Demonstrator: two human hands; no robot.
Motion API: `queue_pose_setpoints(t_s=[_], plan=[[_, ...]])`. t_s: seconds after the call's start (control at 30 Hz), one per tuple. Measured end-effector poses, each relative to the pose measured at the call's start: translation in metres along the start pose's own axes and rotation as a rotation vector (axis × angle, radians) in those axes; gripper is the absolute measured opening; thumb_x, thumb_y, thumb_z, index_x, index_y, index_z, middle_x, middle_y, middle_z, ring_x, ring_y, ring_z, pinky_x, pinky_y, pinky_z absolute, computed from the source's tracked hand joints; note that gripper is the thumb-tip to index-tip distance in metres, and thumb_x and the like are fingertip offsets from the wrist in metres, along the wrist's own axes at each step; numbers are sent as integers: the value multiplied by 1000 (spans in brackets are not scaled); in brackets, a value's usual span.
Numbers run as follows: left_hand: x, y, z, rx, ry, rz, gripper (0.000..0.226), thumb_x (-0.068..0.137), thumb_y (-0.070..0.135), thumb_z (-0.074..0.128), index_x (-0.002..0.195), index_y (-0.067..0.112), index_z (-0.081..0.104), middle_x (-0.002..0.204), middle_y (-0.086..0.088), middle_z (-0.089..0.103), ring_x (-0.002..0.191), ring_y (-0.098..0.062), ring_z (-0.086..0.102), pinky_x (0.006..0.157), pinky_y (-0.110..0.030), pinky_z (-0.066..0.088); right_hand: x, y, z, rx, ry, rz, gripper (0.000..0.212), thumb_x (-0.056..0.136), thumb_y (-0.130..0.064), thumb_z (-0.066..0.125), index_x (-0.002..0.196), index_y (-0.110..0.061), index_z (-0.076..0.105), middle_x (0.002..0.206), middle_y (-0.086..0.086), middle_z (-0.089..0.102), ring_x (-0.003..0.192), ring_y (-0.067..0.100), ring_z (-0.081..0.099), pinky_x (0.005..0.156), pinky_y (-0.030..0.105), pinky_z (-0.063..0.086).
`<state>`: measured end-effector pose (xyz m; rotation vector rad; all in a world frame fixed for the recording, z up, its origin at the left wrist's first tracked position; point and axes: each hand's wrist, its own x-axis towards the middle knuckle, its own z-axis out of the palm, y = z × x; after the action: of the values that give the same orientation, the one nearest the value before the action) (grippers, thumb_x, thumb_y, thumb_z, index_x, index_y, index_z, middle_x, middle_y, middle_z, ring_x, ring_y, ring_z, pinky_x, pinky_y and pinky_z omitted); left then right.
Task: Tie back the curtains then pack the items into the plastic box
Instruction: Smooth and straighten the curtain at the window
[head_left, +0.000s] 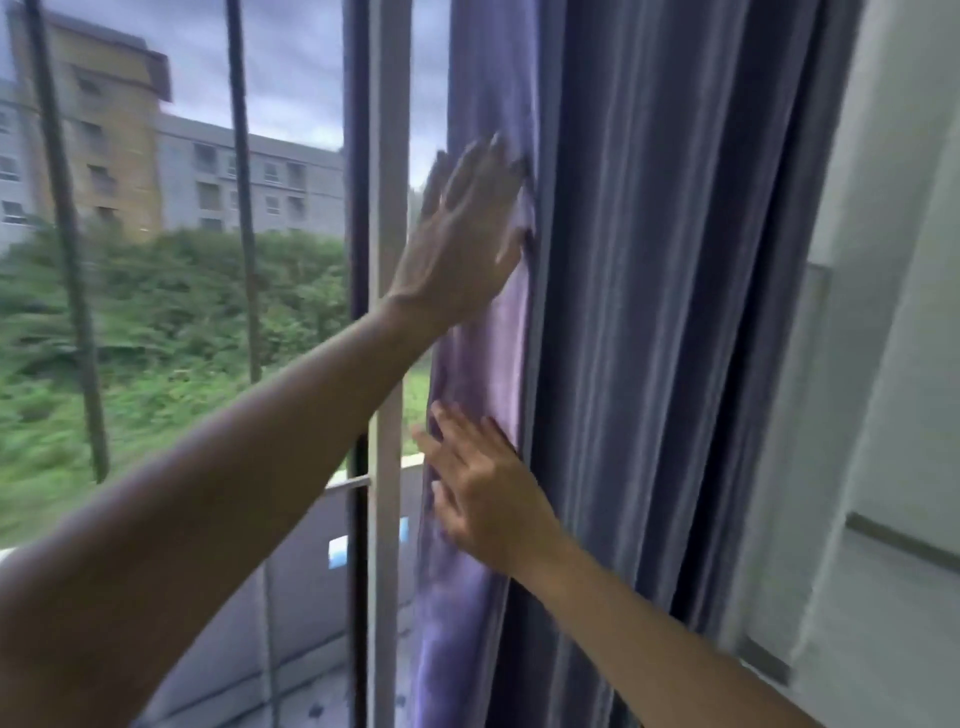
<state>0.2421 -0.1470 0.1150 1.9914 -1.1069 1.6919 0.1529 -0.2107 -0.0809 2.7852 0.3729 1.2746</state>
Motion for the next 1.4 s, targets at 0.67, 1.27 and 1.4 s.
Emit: queue_pose_setpoints(t_s=[0.67,1.27,1.4], plan=[[41,-14,82,-305,80,51,54,101,33,30,150,13,21,158,-10,15,147,-26,11,120,-43,12,46,69,-6,-562,-182,-33,64,86,-31,52,146,-14,38,152,8,37,142,24,32,118,45,20],[108,64,154,-932,-7,-82,69,86,20,26,152,14,6,160,-1,2,147,-24,-5,120,-44,-1,73,206,0,-896,-175,46,45,89,-19,43,130,-14,58,141,10,52,131,28,48,111,44,33],[135,83,191,-934,12,-67,67,87,18,26,152,16,9,160,1,4,147,-21,-2,120,-42,0,70,252,0,-864,-181,50,66,84,-41,61,143,-18,43,151,7,39,139,27,37,116,44,26]])
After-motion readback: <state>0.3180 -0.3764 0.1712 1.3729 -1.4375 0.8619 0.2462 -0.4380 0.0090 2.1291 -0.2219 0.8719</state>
